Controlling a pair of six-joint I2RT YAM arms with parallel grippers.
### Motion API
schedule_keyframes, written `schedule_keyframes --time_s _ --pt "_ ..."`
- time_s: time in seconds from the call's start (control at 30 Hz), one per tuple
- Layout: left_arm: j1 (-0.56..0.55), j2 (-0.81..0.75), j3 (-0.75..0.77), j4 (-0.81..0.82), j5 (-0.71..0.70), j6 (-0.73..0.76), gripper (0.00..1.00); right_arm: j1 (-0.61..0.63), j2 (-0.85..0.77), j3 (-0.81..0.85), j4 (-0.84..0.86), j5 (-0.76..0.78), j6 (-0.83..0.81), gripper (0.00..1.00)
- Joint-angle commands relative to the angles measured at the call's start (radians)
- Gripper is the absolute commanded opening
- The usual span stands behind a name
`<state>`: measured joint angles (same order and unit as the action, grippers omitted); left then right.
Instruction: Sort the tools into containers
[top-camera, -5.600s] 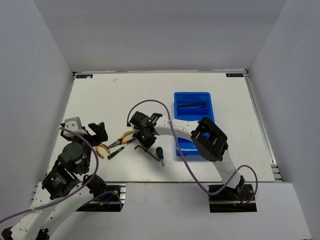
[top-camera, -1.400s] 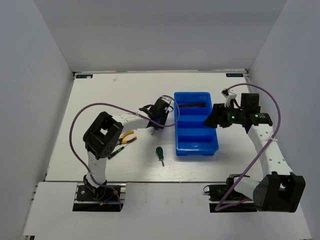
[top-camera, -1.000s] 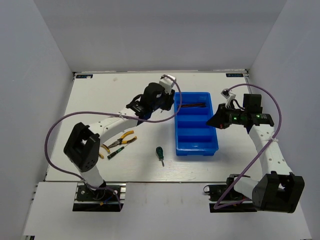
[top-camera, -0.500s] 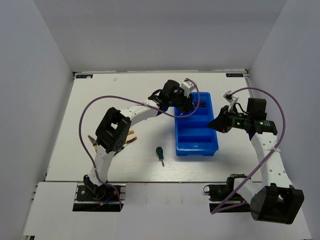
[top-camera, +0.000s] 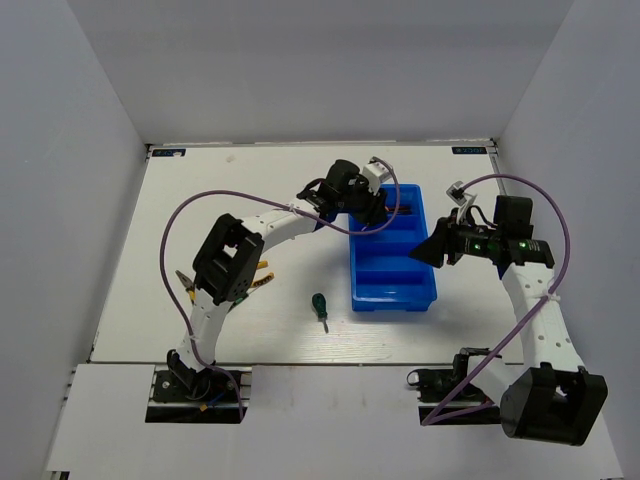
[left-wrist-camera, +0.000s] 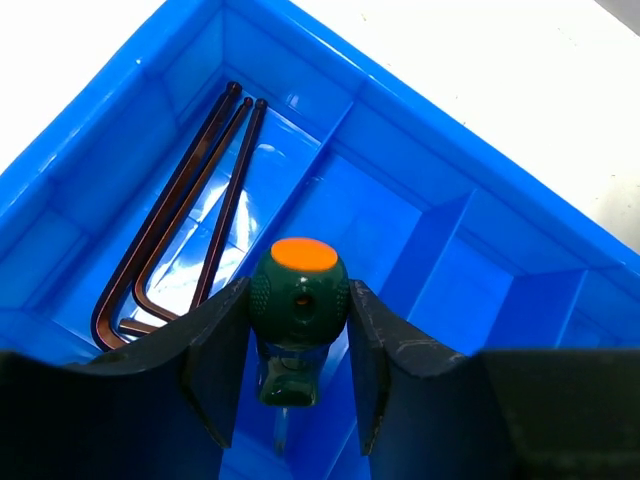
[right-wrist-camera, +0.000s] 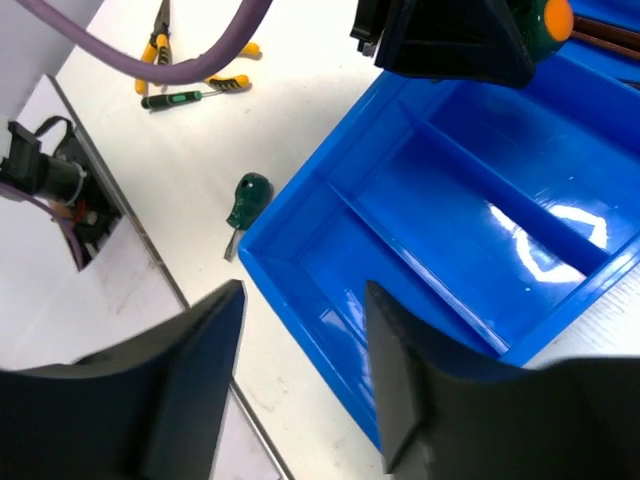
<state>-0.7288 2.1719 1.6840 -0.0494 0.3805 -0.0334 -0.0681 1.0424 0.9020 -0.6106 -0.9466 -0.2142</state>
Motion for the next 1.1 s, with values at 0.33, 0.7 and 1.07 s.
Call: schedule_keyframes --time_s 0.33,0.7,1.07 --pt "-0.012 -0.112 0.028 -0.004 0.034 0.007 0.33 -0.002 0.022 0.011 -0.009 -0.081 -0.048 0.57" --pt "0.061 -0.734 -0.378 -0.325 -0.534 -0.145 0.6 0.417 0.183 0.095 -0.023 0.217 -0.07 0.2" --pt "0.081 -1.411 -0.944 -0.379 -1.06 -0.122 0.84 1.019 0.715 0.566 -0.121 0.848 0.271 0.53"
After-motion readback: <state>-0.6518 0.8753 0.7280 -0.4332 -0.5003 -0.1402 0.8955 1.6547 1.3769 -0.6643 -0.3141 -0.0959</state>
